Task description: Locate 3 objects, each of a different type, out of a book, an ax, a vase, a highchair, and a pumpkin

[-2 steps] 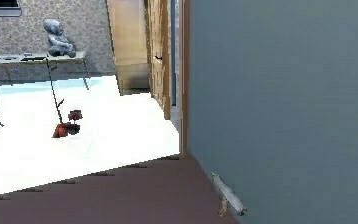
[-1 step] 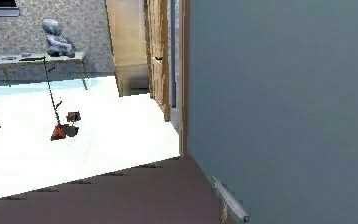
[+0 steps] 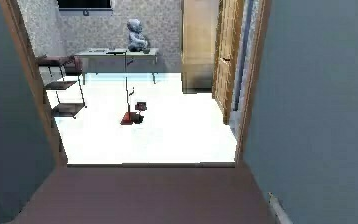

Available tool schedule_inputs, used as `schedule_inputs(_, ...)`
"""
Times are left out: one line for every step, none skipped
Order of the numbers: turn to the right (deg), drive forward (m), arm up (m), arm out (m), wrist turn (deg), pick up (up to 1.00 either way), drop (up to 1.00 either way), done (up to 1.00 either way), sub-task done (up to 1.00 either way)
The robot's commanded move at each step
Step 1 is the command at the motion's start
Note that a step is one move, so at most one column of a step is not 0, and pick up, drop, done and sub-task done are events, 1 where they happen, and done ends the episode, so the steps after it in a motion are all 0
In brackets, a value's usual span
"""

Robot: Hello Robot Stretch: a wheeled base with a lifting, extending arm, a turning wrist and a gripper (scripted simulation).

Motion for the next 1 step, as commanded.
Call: schedule_inputs(0.0, 0.70, 0.00, 0.00, 0.0, 0.00, 0.00, 0.00, 0.00)
